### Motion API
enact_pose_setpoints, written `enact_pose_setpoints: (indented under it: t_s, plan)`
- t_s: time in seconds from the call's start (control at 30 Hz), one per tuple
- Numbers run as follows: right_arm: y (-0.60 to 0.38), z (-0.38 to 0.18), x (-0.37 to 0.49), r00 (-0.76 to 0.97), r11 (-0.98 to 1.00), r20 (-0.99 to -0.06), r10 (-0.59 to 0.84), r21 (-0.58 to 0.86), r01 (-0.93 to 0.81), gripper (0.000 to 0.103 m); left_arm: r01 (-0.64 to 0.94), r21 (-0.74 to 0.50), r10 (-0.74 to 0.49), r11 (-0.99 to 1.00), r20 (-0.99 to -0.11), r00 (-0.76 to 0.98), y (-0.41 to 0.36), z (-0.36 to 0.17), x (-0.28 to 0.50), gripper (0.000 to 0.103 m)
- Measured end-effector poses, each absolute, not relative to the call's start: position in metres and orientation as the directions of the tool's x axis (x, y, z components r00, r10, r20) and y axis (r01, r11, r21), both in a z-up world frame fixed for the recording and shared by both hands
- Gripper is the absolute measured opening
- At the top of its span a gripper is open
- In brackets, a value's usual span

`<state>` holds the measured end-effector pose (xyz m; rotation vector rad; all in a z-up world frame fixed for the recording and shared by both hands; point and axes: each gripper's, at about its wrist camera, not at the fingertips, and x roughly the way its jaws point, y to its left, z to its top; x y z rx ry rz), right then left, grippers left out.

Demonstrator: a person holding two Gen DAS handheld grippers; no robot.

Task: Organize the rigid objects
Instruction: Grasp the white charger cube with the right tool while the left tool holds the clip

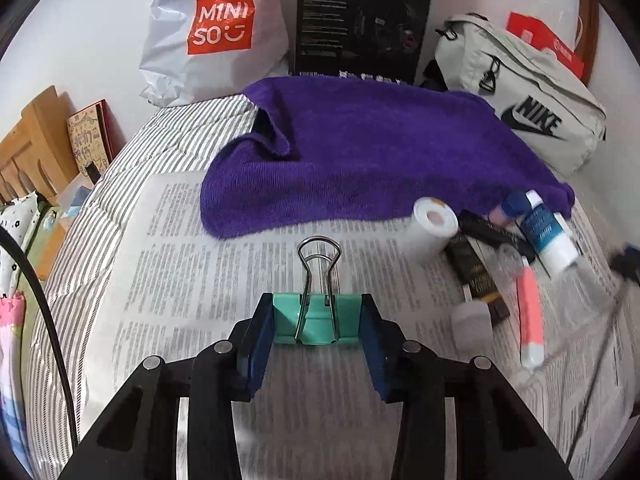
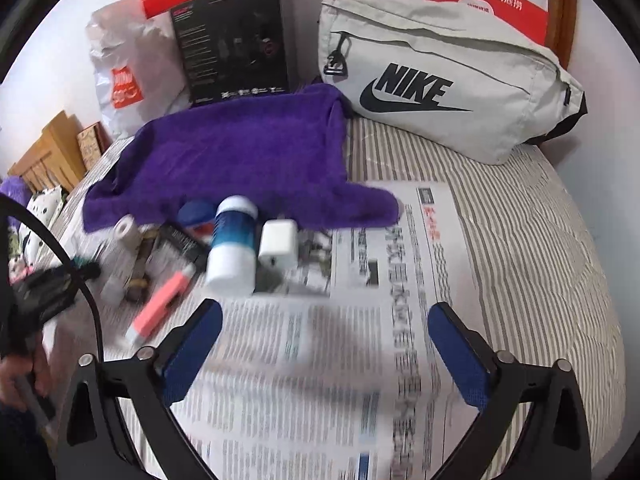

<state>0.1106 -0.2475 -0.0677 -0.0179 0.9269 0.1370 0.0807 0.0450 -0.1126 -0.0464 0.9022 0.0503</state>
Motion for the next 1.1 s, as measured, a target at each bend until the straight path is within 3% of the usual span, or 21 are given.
enact_pose_setpoints:
  t_s: [0.2,0.27,0.57,0.73,0.8,1.1]
  plan:
    - [-0.241,-0.081,0.147,0.548,0.989,-0.825,0.136,0.078,-0.127,0.082,-0.066,-0.014,0.030,0.998,-0.779,0.626,0.044,-0.115,0.073,0.039]
    - [-0.235,-0.084,0.153,0.550,0.986,-0.821,0.153,0.087,-0.145,0.082,-0.068,-0.015,0.031,0.998,-0.776,0.629,0.044,-0.115,0.072,0.039]
    - [-0.217,-0.104,0.169,0.526,0.985,-0.842,0.124,0.041,-0.165,0.057,-0.055,-0.018,0.020,0.998,-0.775,0.631,0.046,-0.115,0.071,0.039]
    - [-0.211,-0.107,0.172,0.521,0.981,-0.841,0.147,0.055,-0.186,0.030,-0.052,-0.019,0.018,0.998,-0.774,0.633,0.045,-0.115,0.071,0.039]
    - [-0.209,-0.107,0.172,0.533,0.979,-0.834,0.143,0.040,-0.200,0.026,-0.049,-0.019,0.016,0.999,-0.775,0.632,0.045,-0.115,0.071,0.039]
    - [-0.227,-0.079,0.153,0.534,0.974,-0.827,0.177,0.070,-0.214,0.026,-0.044,-0.043,-0.006,0.998,-0.775,0.632,0.050,-0.112,0.069,0.039]
